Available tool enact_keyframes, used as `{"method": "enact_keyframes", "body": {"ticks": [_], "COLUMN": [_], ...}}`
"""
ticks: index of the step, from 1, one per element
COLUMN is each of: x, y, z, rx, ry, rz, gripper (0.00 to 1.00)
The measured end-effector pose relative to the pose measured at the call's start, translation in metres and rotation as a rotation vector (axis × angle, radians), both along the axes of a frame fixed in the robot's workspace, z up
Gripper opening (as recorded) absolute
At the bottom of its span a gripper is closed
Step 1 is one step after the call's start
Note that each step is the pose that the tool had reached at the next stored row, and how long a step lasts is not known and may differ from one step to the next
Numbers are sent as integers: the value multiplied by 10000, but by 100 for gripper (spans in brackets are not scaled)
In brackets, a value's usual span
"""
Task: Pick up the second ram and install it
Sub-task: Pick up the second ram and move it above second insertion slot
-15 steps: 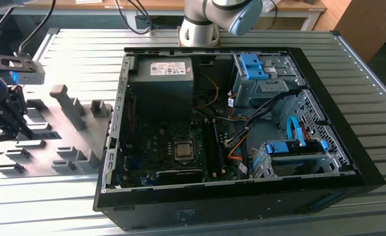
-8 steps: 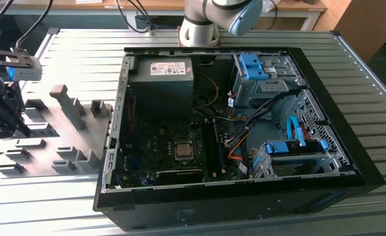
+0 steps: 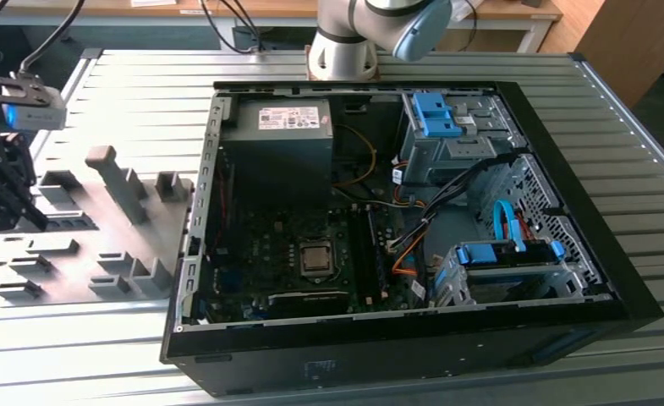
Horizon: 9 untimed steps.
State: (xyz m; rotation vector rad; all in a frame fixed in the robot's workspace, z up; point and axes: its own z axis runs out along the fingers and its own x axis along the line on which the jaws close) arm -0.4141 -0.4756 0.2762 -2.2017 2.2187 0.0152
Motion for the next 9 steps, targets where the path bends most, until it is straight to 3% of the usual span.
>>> {"method": "enact_keyframes", "body": {"ticks": [9], "x": [0], "y": [0], "z": [121], "rx": [0], "ry": [0], "rz": [0], "gripper": [14]}}
